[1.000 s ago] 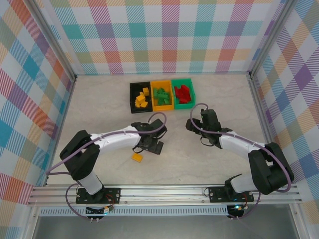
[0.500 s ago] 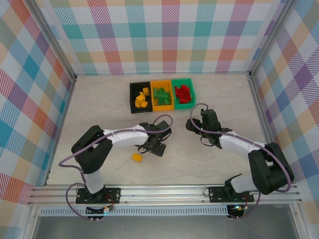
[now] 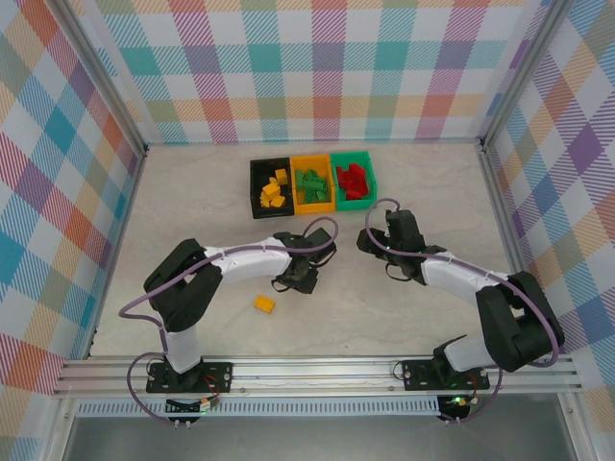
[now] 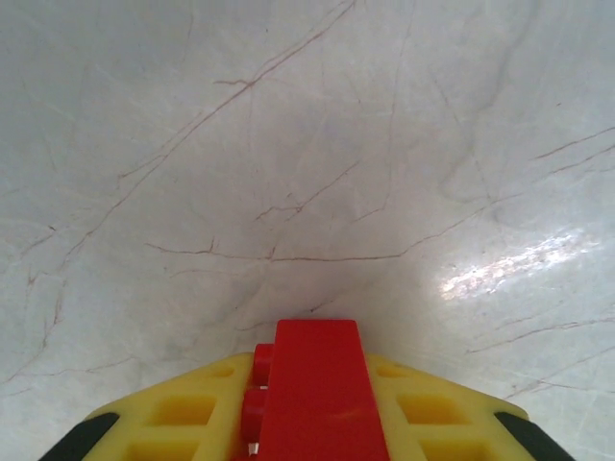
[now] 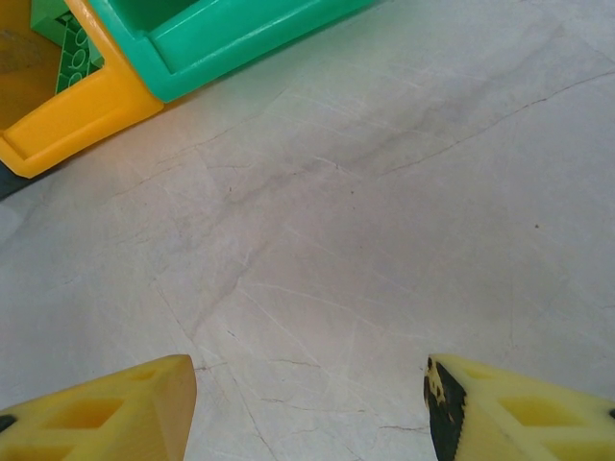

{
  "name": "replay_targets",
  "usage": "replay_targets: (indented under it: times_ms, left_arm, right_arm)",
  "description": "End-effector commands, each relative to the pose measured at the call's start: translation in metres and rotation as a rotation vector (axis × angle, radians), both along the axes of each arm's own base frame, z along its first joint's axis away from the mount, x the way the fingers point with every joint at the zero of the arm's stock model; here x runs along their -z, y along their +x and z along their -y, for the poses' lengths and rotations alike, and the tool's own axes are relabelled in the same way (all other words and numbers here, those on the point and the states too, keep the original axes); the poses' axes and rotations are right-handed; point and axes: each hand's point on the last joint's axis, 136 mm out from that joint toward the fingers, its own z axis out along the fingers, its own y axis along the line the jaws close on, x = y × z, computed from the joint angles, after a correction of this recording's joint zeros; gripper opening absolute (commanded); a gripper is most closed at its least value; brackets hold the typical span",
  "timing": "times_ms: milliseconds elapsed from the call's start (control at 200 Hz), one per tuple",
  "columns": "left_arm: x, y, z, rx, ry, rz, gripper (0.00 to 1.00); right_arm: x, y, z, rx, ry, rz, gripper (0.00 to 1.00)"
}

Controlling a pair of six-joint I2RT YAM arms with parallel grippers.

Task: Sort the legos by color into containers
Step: Pick up the lego from the center of the table, then place the lego in the container.

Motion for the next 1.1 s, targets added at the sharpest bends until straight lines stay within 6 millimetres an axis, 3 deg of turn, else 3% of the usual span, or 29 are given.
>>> replay_targets:
  times_ms: [0,160,375,500,655,680,705,770,820,880,980,1095]
  left_arm:
    - [-0.025,0.014,0.013,-0.006,-0.045,0.039,0.08]
    - [-0.061,0.051,0.041,-0.037,-0.184,0.077,0.05]
    - [-0.112,0.121,0.083,-0.051,-0.281,0.200,0.04]
    - [-0.122,0.167,0.107,-0.064,-0.332,0.247,0.04]
    - [-0.119,0.227,0.124,-0.096,-0.368,0.310,0.05]
    - [-0.118,0.235,0.125,-0.106,-0.377,0.316,0.08]
    - [-0.117,0.242,0.128,-0.111,-0.394,0.323,0.16]
    - [-0.116,0.259,0.134,-0.131,-0.434,0.355,0.60]
    - [-0.116,0.266,0.136,-0.148,-0.465,0.367,0.79]
    - [-0.120,0.267,0.136,-0.162,-0.476,0.372,0.84]
    - [-0.127,0.258,0.133,-0.159,-0.485,0.358,0.85]
    - [-0.138,0.232,0.117,-0.146,-0.457,0.345,0.86]
  right_arm:
    - [-0.011,0.008,-0.003,-0.001,0.020,0.033,0.65]
    - [-0.011,0.007,-0.003,-0.001,0.022,0.031,0.65]
    - [-0.012,0.008,-0.002,0.001,0.018,0.035,0.65]
    - [-0.012,0.008,-0.002,0.001,0.022,0.035,0.65]
    - [-0.011,0.009,-0.002,0.002,0.015,0.032,0.65]
    - [-0.011,0.010,-0.002,0.004,0.015,0.031,0.65]
    - [-0.011,0.010,-0.003,0.002,0.016,0.033,0.65]
    - [-0.010,0.010,-0.003,-0.001,0.016,0.031,0.65]
    - [-0.011,0.011,-0.004,-0.002,0.016,0.031,0.65]
    - [-0.010,0.010,-0.004,-0.006,0.015,0.028,0.65]
    - [-0.011,0.011,-0.005,-0.007,0.017,0.027,0.65]
    - [-0.011,0.011,-0.006,-0.009,0.024,0.024,0.65]
